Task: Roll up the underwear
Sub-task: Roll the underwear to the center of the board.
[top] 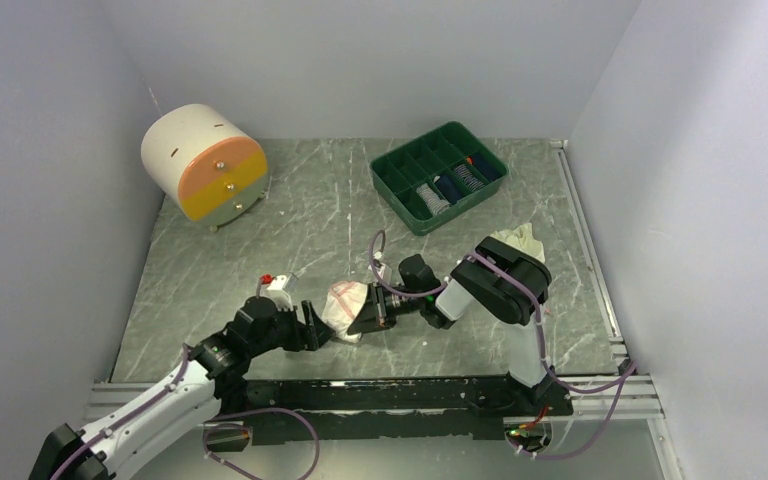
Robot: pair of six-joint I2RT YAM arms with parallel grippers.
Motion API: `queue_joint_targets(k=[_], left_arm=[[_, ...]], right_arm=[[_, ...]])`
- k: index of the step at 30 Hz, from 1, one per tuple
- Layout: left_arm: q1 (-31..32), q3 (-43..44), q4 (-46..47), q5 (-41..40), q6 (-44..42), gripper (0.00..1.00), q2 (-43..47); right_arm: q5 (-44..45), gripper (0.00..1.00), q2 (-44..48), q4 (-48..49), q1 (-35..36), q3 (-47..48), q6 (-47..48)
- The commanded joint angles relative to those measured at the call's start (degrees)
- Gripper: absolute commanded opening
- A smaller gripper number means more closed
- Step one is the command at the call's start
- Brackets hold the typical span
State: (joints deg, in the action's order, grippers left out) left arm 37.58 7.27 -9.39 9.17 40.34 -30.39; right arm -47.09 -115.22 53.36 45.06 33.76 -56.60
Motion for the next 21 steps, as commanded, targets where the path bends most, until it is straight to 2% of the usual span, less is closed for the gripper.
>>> queue_joint_targets(k=[1,7,10,17,19,21], left_arm=[[0.0,-2.8,7.1,-3.3,5.9,0.76,-3.2],[0.2,-7.1,18.4,-5.3,14.1,0.73,-8.2],[0.2,-7.1,17.0,-7.4,15.3,0.64,-10.3],[1.0,-7.1,14.1,-9.1,15.2,0.5,-11.6],[1.0,-7.1,13.0,-9.1,15.0,0.45,-12.7],[1.2,-6.4,13.2,-9.1,14.2,0.42,-14.2]], right_arm=[[6.1,0.1,-2.5,-9.7,-1.6,-0.6,3.1],[6.3,0.12,-2.3,-13.6,-1.8,0.9,4.7],[6.1,0.12,-1.8,-14.3,-2.1,1.3,5.0],[4.9,0.15,-1.7,-12.5,-2.5,1.7,3.4],[4.6,0.19,-1.1,-11.3,-2.5,1.3,3.3],[4.5,0.29,0.2,-9.7,-2.5,0.7,4.0]])
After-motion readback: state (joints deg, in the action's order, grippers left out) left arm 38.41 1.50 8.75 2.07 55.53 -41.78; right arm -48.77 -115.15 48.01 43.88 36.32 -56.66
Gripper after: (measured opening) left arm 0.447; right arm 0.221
